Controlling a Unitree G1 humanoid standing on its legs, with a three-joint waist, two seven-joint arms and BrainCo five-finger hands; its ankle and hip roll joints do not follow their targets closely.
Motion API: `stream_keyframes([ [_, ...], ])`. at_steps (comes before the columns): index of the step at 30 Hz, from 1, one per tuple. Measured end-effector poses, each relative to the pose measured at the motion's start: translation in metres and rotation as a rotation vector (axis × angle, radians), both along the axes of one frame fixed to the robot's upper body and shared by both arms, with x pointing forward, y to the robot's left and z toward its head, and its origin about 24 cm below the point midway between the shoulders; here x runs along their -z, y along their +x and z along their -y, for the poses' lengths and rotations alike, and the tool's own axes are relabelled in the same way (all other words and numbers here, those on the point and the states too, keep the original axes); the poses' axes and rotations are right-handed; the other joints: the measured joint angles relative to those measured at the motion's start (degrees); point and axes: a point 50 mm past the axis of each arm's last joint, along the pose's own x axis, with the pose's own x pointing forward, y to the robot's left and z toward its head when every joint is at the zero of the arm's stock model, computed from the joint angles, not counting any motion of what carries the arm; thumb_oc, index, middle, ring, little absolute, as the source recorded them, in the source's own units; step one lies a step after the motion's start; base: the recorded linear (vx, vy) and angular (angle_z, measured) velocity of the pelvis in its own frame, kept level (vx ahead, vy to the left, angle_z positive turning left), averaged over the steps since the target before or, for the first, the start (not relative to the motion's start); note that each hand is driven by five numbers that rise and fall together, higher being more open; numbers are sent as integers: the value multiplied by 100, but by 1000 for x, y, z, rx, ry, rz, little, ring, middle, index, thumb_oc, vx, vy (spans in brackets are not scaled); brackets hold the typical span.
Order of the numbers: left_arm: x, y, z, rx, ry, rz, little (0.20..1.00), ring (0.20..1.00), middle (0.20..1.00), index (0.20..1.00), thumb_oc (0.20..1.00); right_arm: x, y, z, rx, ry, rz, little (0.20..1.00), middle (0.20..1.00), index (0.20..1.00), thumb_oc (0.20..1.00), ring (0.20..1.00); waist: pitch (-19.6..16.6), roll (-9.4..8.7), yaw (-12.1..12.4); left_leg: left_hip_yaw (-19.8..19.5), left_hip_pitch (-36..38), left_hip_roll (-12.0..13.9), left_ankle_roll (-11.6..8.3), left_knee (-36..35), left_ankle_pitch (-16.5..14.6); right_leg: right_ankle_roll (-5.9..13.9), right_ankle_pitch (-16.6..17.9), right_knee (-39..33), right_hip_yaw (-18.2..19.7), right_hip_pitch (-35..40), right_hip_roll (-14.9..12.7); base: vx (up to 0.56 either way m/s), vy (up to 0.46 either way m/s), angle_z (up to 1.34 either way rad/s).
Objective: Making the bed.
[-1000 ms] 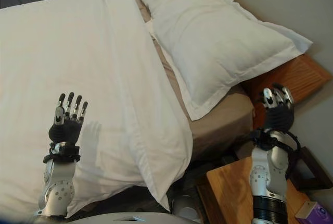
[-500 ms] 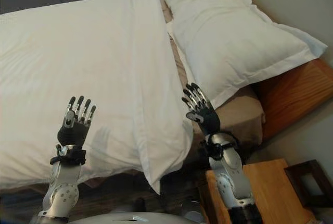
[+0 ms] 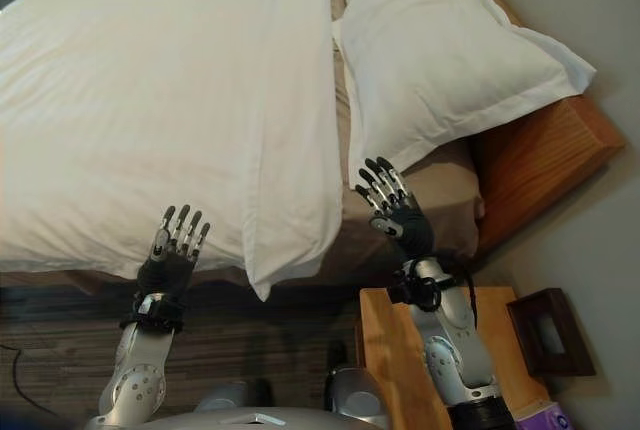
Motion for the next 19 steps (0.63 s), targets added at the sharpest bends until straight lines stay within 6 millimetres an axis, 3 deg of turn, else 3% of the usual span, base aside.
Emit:
stream_keyframes([
  [2,2,-3,-2,1,16,-19,1000,1000,1000,1000,1000,9,-5,1,35,38,-40,1000,1000,1000,1000,1000,-58,71,16,39,105,-51,-21,-556,109,111,83,-55,14,-31,-90,24,65,30],
  [4,2,-7,-4,-1,23,-22,1000,1000,1000,1000,1000,15,-8,3,44,37,-65,1000,1000,1000,1000,1000,-92,97,-2,65,99,-107,-4,-591,320,147,143,-101,184,-57,-101,18,91,7],
  [11,-1,-8,-4,-9,39,-17,1000,1000,1000,1000,1000,30,-21,13,98,35,-155,1000,1000,1000,1000,1000,-359,55,-35,220,289,-222,19,-689,359,237,442,-374,453,118,-115,11,100,-14],
  [19,-2,-8,-9,-37,159,-54,1000,1000,1000,1000,1000,35,-20,30,219,17,-192,1000,1000,1000,1000,1000,-494,-60,-30,329,396,-233,39,-847,362,260,600,-685,549,274,-86,2,52,-7],
])
